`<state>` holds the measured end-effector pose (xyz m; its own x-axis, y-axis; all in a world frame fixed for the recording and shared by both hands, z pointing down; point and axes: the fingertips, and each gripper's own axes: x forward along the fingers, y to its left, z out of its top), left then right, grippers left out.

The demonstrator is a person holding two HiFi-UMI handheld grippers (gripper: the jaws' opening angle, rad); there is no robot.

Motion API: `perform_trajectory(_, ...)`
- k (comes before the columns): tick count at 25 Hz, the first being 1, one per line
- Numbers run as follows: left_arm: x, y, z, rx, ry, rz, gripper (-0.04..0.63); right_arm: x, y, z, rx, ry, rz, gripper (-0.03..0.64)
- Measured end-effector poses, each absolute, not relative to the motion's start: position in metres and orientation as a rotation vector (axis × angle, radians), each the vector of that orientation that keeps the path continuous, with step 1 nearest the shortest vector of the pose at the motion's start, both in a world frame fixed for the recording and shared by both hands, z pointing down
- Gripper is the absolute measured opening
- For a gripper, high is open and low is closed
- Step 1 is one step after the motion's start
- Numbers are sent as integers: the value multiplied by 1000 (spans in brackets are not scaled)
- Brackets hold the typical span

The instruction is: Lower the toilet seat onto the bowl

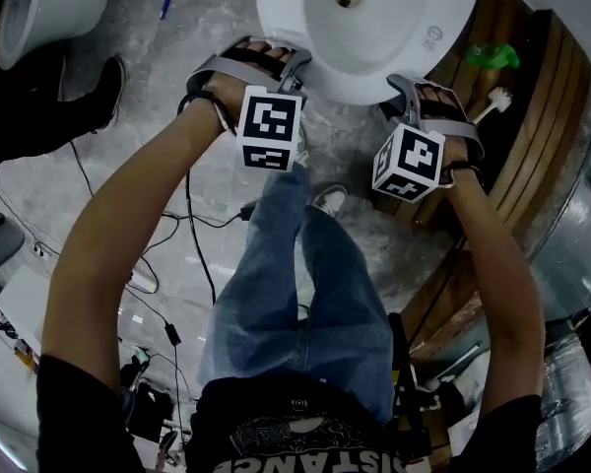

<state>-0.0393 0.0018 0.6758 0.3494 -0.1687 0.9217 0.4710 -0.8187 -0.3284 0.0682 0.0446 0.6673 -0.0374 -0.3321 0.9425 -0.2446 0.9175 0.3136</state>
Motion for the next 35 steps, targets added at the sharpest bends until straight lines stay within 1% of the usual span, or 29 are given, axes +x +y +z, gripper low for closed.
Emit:
perform_trajectory(7, -42, 4, 675, -2102, -299, -1521, 214, 64, 46, 666, 490, -1648, 28, 212)
perform_trajectory(14, -36, 19, 644, -2229, -266, -1553, 183, 57, 39, 627, 721, -1741, 250, 212)
perform_trajectory(18, -25, 25, 598, -2442, -133, -1526, 156, 48, 35, 584, 880, -1809, 371, 190)
perform_trajectory(21, -17, 14, 558, -2587, -5, -1483, 133, 46, 18, 542, 1034, -1845, 432, 133)
perform_trajectory(26, -3, 18, 490, -2736, 136, -1396, 114, 45, 11, 469, 1217, -1884, 517, 110)
perform_trajectory(29, 1, 5, 445, -2851, 309, -1317, 90, 51, 7, 426, 1348, -1883, 568, 83)
perform_trajectory(32, -2, -13, 399, -2957, 512, -1231, 61, 55, 3, 383, 1490, -1902, 648, 72)
perform_trajectory(35, -2, -21, 355, -3055, 659, -1131, 34, 53, -6, 338, 1598, -1950, 654, 63)
